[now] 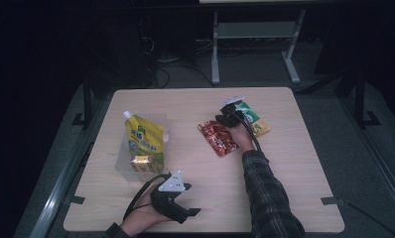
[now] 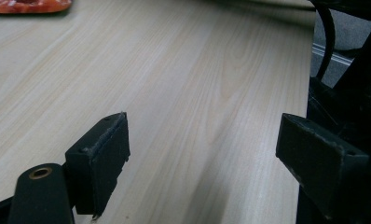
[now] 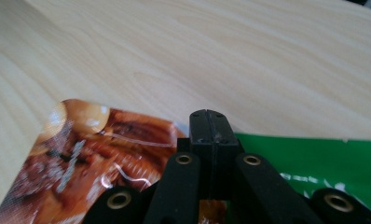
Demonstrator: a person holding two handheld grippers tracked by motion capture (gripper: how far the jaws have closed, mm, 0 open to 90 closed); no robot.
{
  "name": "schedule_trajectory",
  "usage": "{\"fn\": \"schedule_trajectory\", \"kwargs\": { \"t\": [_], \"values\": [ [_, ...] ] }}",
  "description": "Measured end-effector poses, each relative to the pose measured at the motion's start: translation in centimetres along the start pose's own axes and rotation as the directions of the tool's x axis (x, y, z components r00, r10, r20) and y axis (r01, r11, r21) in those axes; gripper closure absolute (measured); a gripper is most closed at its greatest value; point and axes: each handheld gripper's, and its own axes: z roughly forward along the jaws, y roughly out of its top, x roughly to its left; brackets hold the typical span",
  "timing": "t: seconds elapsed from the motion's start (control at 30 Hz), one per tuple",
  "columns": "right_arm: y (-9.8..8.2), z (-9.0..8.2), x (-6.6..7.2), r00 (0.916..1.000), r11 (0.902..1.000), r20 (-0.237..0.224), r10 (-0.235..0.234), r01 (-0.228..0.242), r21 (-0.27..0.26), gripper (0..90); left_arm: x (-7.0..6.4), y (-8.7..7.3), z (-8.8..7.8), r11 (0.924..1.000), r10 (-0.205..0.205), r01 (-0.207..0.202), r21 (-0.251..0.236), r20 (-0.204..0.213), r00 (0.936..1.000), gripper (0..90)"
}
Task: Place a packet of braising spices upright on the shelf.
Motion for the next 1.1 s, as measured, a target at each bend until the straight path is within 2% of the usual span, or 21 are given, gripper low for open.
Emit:
{"fn": "schedule_trajectory", "kwargs": {
  "t": [0.23,0.27,0.43,0.53,0.57,0.6,0.73,0.8,0.87,0.93,1.0,1.03,1.1],
  "values": [
    [-1.8,-1.9,1.1,0.9998,0.9998,0.001,0.02,-0.02,-0.001,90.0,-0.1,-0.1,-0.1,1.0,0.0,0.0,0.005,-0.005,1.0,17.2],
    [-2.5,-2.7,1.6,0.9999,0.9999,0.004,0.01,-0.01,-0.005,90.0,-0.1,0.0,0.0,1.0,0.006,-0.006,0.004,-0.007,1.0,17.1],
    [-4.6,-4.9,2.9,0.9996,0.9996,-0.007,0.029,-0.029,-0.006,90.0,-0.3,0.0,0.0,1.0,0.008,-0.008,0.003,-0.008,0.9999,17.1],
    [-6.1,-6.6,4.3,0.9995,0.9995,-0.005,0.031,-0.031,-0.004,90.0,-0.4,0.0,0.1,1.0,0.009,-0.009,0.001,-0.008,0.9999,17.1],
    [-6.1,-6.6,4.3,0.9995,0.9995,-0.005,0.031,-0.031,-0.004,90.0,-0.4,0.0,0.1,1.0,0.009,-0.009,0.001,-0.008,0.9999,17.1],
    [-7.0,-7.6,5.3,0.9992,0.9993,-0.015,0.037,-0.037,-0.004,90.0,-0.4,0.0,0.1,0.9999,0.011,-0.011,0.0,-0.01,0.9999,17.2],
    [-8.7,-9.4,7.4,0.9997,0.9997,-0.009,0.022,-0.022,0.007,90.0,-0.4,0.1,0.1,0.9999,0.011,-0.011,0.006,-0.012,0.9999,17.1],
    [-9.2,-10.2,8.1,0.9997,0.9996,-0.023,0.01,-0.01,0.026,90.0,-0.4,0.1,0.2,0.9999,0.011,-0.011,0.002,-0.013,0.9999,17.1],
    [-9.2,-10.5,8.3,0.9994,0.9987,-0.035,0.001,0.001,0.051,90.0,-0.4,0.2,0.3,0.9999,0.01,-0.01,0.0,-0.014,0.9999,17.1],
    [-9.0,-10.9,8.1,0.9988,0.9988,-0.049,-0.008,0.01,0.048,90.0,-0.4,0.3,0.4,0.9999,0.011,-0.011,0.0,-0.018,0.9998,17.1],
    [-8.4,-11.8,7.4,0.9971,0.9992,-0.071,-0.028,0.03,0.025,89.9,-0.4,0.5,0.5,0.9999,0.015,-0.015,-0.004,-0.02,0.9997,17.1],
    [-8.1,-12.3,7.2,0.9971,0.9987,-0.068,-0.035,0.037,0.034,89.9,-0.4,0.6,0.6,0.9998,0.017,-0.017,-0.006,-0.023,0.9996,17.1],
    [-7.7,-13.8,6.1,0.9967,0.9989,-0.067,-0.046,0.046,0.007,89.9,-0.4,0.8,0.8,0.9998,0.016,-0.017,-0.01,-0.024,0.9996,17.1]
  ]
}}
